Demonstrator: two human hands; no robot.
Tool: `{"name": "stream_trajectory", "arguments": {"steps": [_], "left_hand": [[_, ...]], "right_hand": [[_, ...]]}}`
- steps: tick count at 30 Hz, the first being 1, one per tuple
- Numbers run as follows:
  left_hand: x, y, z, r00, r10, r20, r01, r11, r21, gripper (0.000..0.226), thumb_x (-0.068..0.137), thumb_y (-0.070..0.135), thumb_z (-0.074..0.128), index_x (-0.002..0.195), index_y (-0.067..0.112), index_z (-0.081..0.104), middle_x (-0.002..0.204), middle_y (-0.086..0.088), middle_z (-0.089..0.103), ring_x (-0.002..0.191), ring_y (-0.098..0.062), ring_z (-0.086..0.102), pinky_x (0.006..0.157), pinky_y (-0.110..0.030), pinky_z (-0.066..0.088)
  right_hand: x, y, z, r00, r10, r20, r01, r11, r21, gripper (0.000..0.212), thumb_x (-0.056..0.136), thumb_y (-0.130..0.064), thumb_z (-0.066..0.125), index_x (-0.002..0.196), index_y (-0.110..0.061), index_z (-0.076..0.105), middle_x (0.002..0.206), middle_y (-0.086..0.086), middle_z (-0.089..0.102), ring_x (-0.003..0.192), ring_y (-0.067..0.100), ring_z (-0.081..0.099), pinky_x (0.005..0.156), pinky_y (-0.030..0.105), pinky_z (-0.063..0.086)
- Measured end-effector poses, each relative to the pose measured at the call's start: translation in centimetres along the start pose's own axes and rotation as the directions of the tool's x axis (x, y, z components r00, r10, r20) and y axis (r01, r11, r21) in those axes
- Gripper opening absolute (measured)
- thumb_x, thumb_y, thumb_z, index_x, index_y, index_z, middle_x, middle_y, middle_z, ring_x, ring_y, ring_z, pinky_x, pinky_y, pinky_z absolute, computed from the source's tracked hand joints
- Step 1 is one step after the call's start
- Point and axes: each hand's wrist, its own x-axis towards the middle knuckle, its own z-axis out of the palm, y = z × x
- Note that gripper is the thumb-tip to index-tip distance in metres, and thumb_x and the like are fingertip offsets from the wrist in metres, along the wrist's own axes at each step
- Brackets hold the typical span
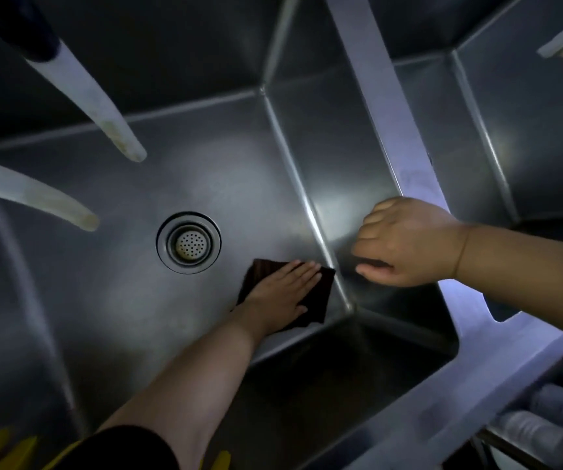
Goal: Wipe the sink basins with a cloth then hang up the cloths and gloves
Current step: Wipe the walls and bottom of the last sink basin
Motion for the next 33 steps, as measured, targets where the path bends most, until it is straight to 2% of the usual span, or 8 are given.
{"name": "stream_trajectory", "arguments": {"steps": [5,10,13,15,19,25,29,33], "left_hand": [[3.0,2.4,0.9,0.995,-0.087,-0.043,0.087,0.996,-0.016,0.069,0.098,0.042,0.031,0.150,0.011,-0.002,0.159,-0.009,-0.005,0.146,-0.022,-0.011,0.104,-0.036,-0.030],[-0.4,2.6,1.8,0.992,0.119,0.048,-0.120,0.993,0.005,0.059,0.098,0.041,0.030,0.151,0.022,0.010,0.159,-0.008,0.001,0.146,-0.024,-0.006,0.106,-0.041,-0.028],[-4.8,1.0,2.0,0.983,0.185,0.019,-0.186,0.978,0.096,0.055,0.092,0.044,0.033,0.144,0.024,0.037,0.152,-0.007,0.033,0.142,-0.023,0.027,0.118,-0.049,0.001],[-7.8,-0.4,2.2,0.974,0.226,0.020,-0.227,0.968,0.111,0.055,0.087,0.048,0.038,0.136,0.026,0.049,0.143,-0.005,0.047,0.134,-0.022,0.041,0.115,-0.045,0.014],[-10.9,-2.5,2.9,0.967,0.254,0.002,-0.253,0.963,0.098,0.062,0.085,0.056,0.049,0.139,0.026,0.046,0.146,-0.006,0.042,0.140,-0.020,0.031,0.111,-0.042,0.015],[-5.4,-2.6,1.8,0.998,0.066,-0.004,-0.066,0.997,0.026,0.079,0.078,0.067,0.042,0.141,0.019,0.043,0.148,-0.010,0.037,0.137,-0.025,0.035,0.111,-0.044,0.017],[0.8,-3.9,-0.4,0.982,-0.187,0.017,0.187,0.982,0.024,0.081,0.082,0.065,0.029,0.148,0.020,0.021,0.155,-0.010,0.026,0.144,-0.020,0.018,0.115,-0.040,-0.005],[5.0,-6.8,-1.8,0.919,-0.383,-0.089,0.388,0.921,0.046,0.081,0.083,0.067,0.013,0.147,0.021,-0.006,0.158,-0.006,-0.001,0.146,-0.020,-0.003,0.111,-0.037,-0.024]], "right_hand": [[-0.2,0.2,0.4,0.998,-0.019,-0.068,0.020,1.000,0.012,0.034,0.084,-0.035,0.050,0.055,-0.016,0.053,0.051,0.001,0.051,0.049,0.024,0.049,0.059,0.028,0.043],[-0.3,0.4,0.6,0.994,-0.032,-0.101,0.031,0.999,-0.009,0.031,0.078,-0.031,0.065,0.055,-0.014,0.054,0.052,0.003,0.052,0.050,0.027,0.051,0.060,0.030,0.045],[-0.4,0.4,0.8,0.990,-0.053,-0.133,0.053,0.999,-0.004,0.032,0.074,-0.031,0.069,0.054,-0.013,0.053,0.051,0.003,0.052,0.049,0.027,0.051,0.059,0.030,0.046],[-0.4,0.6,0.9,0.986,-0.071,-0.152,0.072,0.997,0.002,0.034,0.075,-0.032,0.069,0.054,-0.013,0.051,0.051,0.004,0.052,0.049,0.027,0.051,0.059,0.031,0.047],[-0.7,1.0,1.3,0.977,-0.073,-0.202,0.076,0.997,0.008,0.034,0.079,-0.033,0.063,0.054,-0.015,0.049,0.052,0.003,0.051,0.049,0.025,0.049,0.059,0.030,0.043],[-0.8,1.3,1.4,0.971,-0.077,-0.225,0.087,0.996,0.035,0.030,0.083,-0.030,0.059,0.058,-0.015,0.056,0.055,0.003,0.053,0.051,0.024,0.049,0.059,0.030,0.044],[-0.9,1.5,1.4,0.972,-0.090,-0.215,0.105,0.993,0.058,0.031,0.087,-0.030,0.052,0.060,-0.015,0.057,0.057,0.003,0.055,0.054,0.026,0.052,0.061,0.031,0.045],[-0.8,1.5,1.3,0.969,-0.073,-0.235,0.088,0.995,0.055,0.030,0.086,-0.026,0.057,0.058,-0.015,0.055,0.056,0.004,0.052,0.052,0.028,0.049,0.059,0.032,0.045]]}}
